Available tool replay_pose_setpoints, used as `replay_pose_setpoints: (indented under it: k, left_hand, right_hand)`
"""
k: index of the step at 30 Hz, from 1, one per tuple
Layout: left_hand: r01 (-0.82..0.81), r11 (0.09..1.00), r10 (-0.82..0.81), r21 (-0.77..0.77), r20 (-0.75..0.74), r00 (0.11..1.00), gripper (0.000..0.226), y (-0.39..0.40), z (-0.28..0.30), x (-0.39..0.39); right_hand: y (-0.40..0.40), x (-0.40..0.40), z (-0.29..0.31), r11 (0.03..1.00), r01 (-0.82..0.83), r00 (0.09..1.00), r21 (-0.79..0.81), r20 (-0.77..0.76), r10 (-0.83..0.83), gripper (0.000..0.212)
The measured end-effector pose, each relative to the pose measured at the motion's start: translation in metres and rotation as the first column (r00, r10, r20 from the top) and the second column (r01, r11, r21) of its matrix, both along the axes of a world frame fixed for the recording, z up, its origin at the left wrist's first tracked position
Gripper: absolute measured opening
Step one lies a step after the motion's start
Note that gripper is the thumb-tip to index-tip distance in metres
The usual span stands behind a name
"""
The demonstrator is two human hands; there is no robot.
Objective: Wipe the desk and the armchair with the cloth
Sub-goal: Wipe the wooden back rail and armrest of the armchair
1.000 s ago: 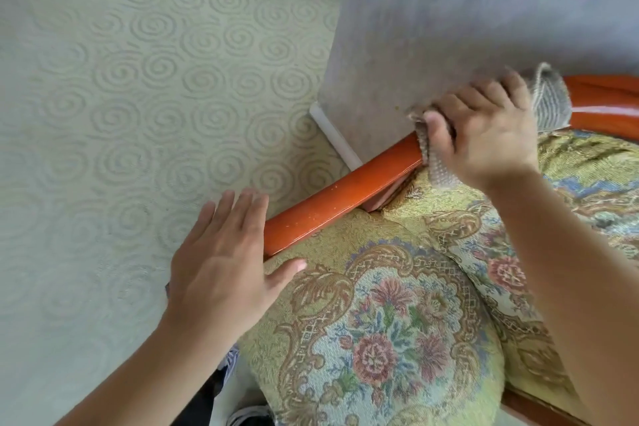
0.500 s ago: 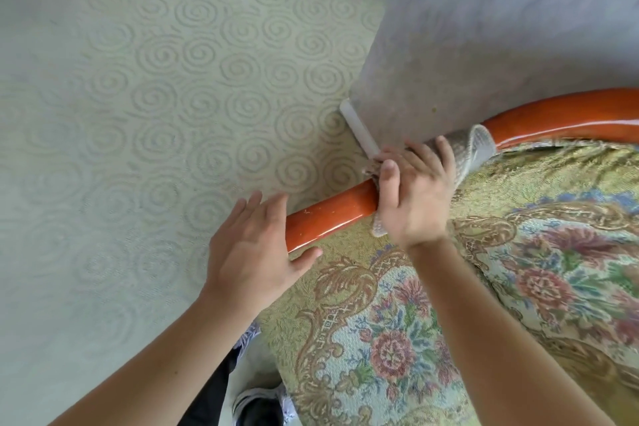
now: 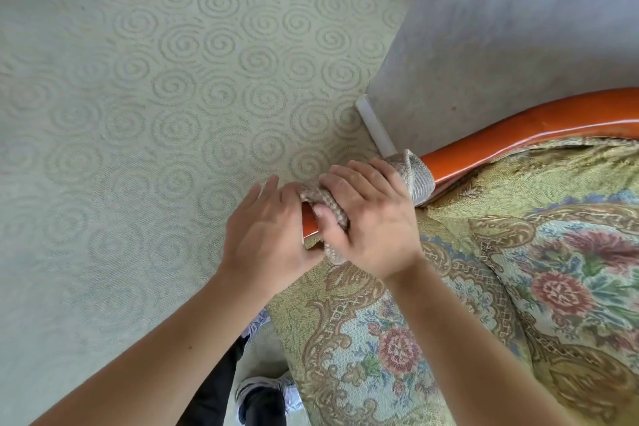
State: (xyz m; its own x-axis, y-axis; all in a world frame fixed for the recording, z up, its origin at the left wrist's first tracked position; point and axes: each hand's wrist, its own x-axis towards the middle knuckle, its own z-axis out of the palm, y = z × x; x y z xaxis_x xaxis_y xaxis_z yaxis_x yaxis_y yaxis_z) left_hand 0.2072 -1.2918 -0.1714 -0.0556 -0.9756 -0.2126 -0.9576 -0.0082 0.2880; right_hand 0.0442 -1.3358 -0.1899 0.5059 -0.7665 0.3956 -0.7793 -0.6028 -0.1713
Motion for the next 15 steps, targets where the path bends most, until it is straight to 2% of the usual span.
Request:
replay_pose_setpoints:
  k: [4,7,11,13,15]
  left_hand:
    - [-0.003,1.000,0.003,-0.016,0.020,1.000,0.085,0.000,0.002,-0.001]
    - [-0.007,0.999,0.007,-0.034,0.011,1.000,0.075,-0.003,0.002,0.000]
    - [-0.003,0.999,0.002,-0.046,-0.013,1.000,0.068,-0.006,-0.002,0.003]
    - [-0.001,0.997,0.001,-0.071,0.001,1.000,0.069,-0.006,-0.003,0.002]
    - [0.005,0.997,-0.004,-0.081,0.007,1.000,0.073,-0.007,-0.004,0.001]
  right_hand:
    - [-0.026,-0.034,-0.004,0.993,-0.071,0.995,-0.091,-0.073,0.065,0.053]
    - [-0.049,-0.073,0.001,0.991,-0.034,0.984,-0.129,-0.176,0.011,0.053]
    - [-0.085,-0.131,0.016,0.981,0.038,0.916,-0.190,-0.386,-0.110,0.048]
    - [-0.090,-0.141,0.018,0.962,0.139,0.906,-0.235,-0.362,-0.220,0.045]
    - [-0.082,-0.124,0.014,0.924,0.295,0.907,-0.243,-0.233,-0.351,0.043]
